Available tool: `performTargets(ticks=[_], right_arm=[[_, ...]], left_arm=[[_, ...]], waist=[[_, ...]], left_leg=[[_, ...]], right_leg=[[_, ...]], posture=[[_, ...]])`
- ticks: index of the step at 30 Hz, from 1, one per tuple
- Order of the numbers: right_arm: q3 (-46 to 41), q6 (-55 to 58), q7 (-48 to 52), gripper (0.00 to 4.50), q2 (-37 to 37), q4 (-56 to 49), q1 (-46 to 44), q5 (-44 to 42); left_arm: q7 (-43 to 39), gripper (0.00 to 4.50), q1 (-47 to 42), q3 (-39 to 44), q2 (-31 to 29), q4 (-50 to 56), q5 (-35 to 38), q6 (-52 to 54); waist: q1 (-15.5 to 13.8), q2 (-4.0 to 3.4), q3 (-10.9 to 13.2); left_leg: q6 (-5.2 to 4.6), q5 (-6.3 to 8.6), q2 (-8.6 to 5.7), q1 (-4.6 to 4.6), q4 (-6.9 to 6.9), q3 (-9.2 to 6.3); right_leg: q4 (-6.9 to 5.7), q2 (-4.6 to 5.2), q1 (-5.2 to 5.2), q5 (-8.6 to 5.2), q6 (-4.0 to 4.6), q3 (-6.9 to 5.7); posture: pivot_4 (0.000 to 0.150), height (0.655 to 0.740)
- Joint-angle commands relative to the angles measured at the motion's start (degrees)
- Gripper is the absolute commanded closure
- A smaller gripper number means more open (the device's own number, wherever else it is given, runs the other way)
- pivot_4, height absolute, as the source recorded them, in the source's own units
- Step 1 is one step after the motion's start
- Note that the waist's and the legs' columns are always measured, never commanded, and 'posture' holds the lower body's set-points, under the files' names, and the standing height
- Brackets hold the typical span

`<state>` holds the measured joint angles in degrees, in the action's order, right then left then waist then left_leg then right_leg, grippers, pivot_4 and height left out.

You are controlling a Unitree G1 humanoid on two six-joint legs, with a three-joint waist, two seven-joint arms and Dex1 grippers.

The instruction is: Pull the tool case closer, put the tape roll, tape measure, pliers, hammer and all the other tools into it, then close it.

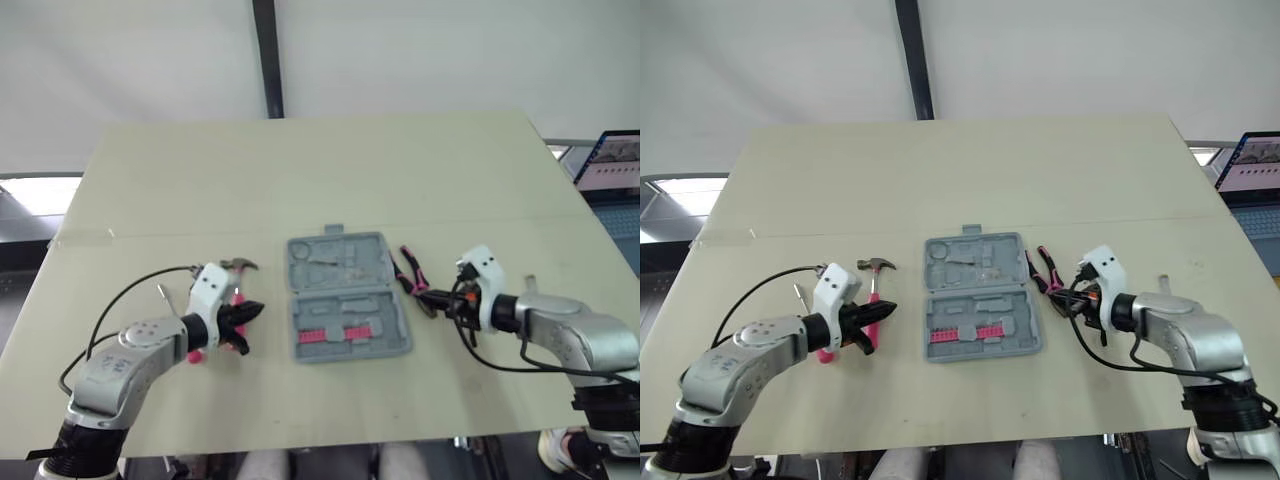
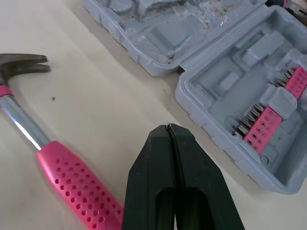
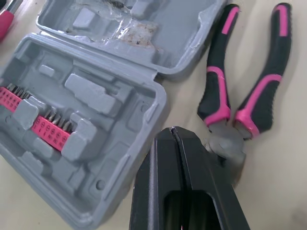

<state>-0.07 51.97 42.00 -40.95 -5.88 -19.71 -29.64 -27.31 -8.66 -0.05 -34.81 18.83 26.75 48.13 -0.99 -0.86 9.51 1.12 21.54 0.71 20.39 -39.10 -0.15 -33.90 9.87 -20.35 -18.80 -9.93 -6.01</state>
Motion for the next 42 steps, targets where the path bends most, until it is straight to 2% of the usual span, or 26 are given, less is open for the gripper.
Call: performTargets(ticks=[1, 21, 30, 42], right_arm=[[1.6, 0.7, -2.0, 4.50, 1.2, 1.0, -3.0, 2.4], [6.1, 3.3, -2.0, 4.50, 4.0, 5.4, -9.6, 8.5], [8.1, 0.9, -2.0, 4.50, 6.3, 9.7, -11.6, 11.6], [9.6, -2.9, -0.3, 4.50, 8.0, 14.6, -13.4, 14.2]], left_arm=[[-1.0, 4.44, -2.1, -0.5, 0.8, -2.2, -0.6, 0.0], [-4.0, 4.44, -10.0, -6.2, 3.8, -13.7, -7.2, -2.8], [-5.1, 4.44, -11.6, -7.7, 5.6, -16.3, -9.4, -3.6], [-6.1, 4.44, -13.3, -9.3, 8.3, -20.1, -12.5, -6.6]], waist=[[0.0, 0.00, 0.0], [0.4, 0.00, 0.0], [1.3, 0.00, 0.0], [1.1, 0.00, 0.0]], left_leg=[[0.00, 0.00, -0.01, 0.00, -0.01, 0.01], [0.00, 0.00, -0.01, 0.02, -0.01, 0.05], [0.00, 0.00, -0.01, 0.02, 0.01, 0.06], [0.00, 0.00, -0.01, 0.02, -0.02, 0.06]], right_leg=[[-0.01, 0.01, 0.00, 0.00, 0.00, 0.00], [-0.10, 0.01, -0.10, 0.00, 0.00, -0.01], [-0.14, 0.01, -0.14, 0.00, 0.00, -0.03], [-0.19, 0.02, -0.15, 0.00, 0.00, -0.06]], posture=[[0.150, 0.7360], [0.150, 0.7360], [0.150, 0.7360], [0.150, 0.7360]])
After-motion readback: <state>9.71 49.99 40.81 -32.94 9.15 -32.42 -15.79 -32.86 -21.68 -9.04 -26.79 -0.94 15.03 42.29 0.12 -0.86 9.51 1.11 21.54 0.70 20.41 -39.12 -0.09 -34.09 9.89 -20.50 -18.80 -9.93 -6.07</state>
